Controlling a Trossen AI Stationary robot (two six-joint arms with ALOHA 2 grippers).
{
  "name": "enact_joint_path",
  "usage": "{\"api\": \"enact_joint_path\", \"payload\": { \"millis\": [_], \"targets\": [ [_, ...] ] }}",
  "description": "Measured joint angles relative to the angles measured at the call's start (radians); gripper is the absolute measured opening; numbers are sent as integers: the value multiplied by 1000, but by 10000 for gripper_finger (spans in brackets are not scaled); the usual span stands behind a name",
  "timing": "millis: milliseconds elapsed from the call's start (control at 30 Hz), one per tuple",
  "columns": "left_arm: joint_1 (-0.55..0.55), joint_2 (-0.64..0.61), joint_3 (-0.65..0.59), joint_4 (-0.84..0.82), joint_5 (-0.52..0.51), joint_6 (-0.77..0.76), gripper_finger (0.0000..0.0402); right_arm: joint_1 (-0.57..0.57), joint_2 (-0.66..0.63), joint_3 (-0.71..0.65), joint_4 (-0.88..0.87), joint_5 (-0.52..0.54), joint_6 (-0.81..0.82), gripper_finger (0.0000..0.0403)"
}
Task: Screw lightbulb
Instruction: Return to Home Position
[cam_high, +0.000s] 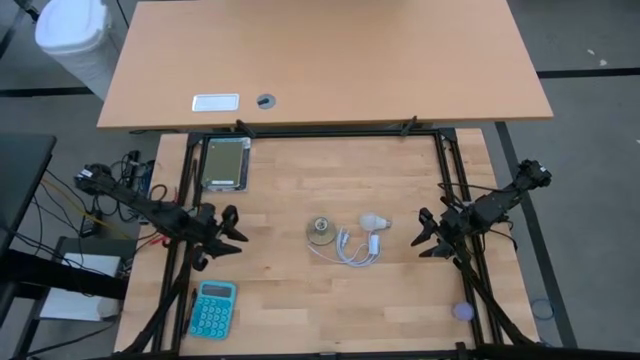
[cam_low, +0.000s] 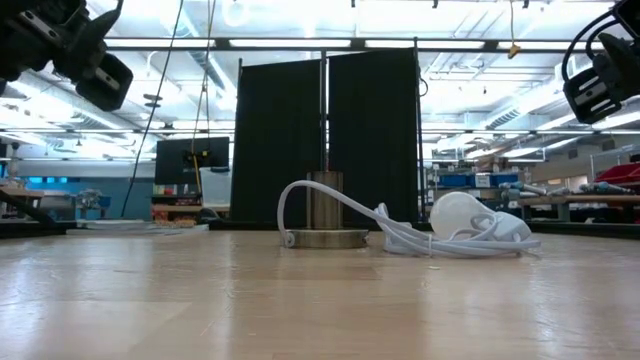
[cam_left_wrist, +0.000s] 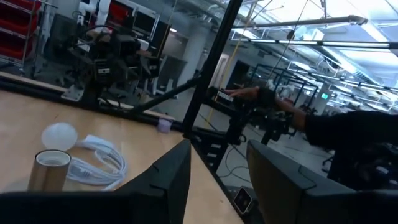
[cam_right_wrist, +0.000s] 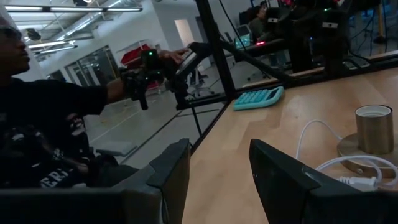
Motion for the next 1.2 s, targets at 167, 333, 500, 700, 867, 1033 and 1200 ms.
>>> {"api": "enact_joint_path", "payload": {
  "millis": [167, 333, 500, 700, 867, 1033, 1200],
  "targets": [
    [0, -89, 0, -89, 0, 0, 161, -21, 0, 0, -1, -1, 0, 169],
    [1, -181, 0, -262, 0, 0, 161, -70, 0, -1, -2, -1, 0, 169],
    [7, -293, 0, -478, 3, 0, 161, -126, 0, -1, -3, -2, 0, 169],
    [16, -334, 0, -478, 18, 0, 161, -145, 0, -1, -3, -1, 0, 170],
    [21, -334, 0, -482, 14, 0, 161, -144, 3, -1, 4, -1, 0, 170],
    [60, -335, 0, -483, 14, 0, 161, -143, 4, -1, 6, -1, 0, 169],
    [80, -335, 0, -484, 14, 0, 161, -143, 4, -1, 11, 0, 0, 169]
  ]
}}
